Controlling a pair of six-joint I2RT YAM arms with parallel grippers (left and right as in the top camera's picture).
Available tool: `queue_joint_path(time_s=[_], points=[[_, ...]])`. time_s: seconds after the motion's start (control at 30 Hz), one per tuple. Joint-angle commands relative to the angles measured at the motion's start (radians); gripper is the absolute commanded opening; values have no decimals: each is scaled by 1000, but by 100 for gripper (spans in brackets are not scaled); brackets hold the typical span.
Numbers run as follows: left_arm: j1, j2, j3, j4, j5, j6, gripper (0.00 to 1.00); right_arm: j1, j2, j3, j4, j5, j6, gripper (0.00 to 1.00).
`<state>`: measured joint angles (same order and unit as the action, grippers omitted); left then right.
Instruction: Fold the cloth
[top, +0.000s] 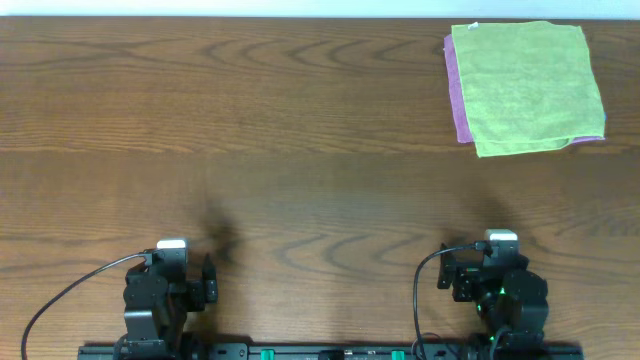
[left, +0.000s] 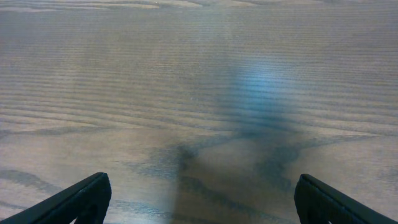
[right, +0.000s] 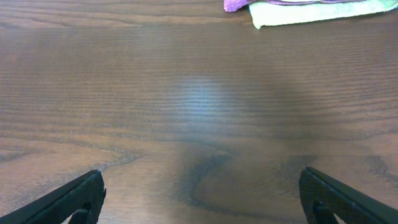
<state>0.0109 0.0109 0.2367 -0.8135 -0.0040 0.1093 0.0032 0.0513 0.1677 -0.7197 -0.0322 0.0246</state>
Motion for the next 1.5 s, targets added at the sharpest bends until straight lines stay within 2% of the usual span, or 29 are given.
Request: queue_joint_path(time_s=[0.0, 1.47], points=[[-5, -7, -42, -41, -14, 26, 96, 10, 3, -8, -5, 6, -14, 99], [-5, -7, -42, -40, -14, 26, 95, 7, 5, -6, -6, 7, 8, 99]])
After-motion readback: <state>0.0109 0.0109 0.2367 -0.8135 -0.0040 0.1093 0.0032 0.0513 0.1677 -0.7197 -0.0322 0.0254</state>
